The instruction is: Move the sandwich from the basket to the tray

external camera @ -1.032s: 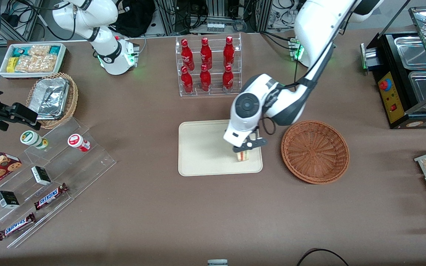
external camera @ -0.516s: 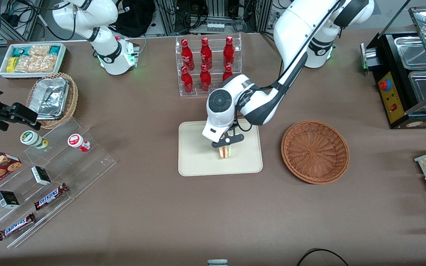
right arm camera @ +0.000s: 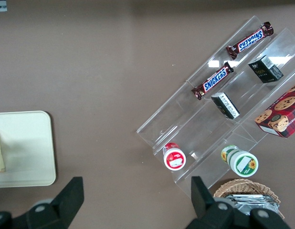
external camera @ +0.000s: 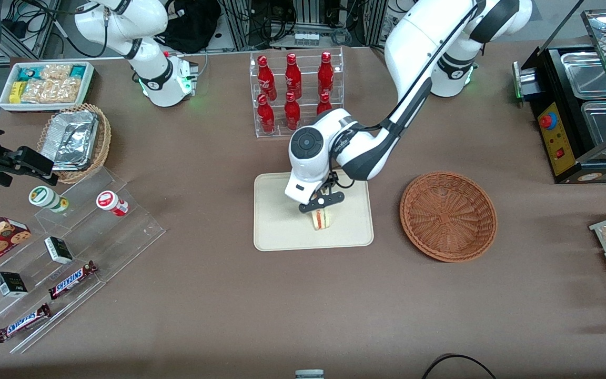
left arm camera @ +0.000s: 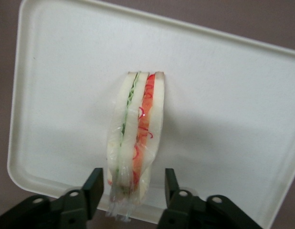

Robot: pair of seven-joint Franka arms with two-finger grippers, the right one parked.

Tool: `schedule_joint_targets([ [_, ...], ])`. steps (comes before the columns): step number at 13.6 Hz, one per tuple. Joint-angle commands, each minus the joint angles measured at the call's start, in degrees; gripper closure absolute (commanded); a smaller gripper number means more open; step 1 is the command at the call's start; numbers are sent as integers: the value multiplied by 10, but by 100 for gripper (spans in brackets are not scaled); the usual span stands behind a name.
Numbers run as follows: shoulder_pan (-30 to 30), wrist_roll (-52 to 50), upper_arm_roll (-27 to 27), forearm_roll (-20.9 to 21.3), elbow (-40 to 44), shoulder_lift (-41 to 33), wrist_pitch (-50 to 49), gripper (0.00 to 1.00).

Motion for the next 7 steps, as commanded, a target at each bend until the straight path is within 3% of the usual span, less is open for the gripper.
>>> schedule_joint_targets([
  [1, 16, -3, 6, 9, -2, -51, -67, 0],
  [7, 99, 79, 6, 14, -9, -112, -172, 0],
])
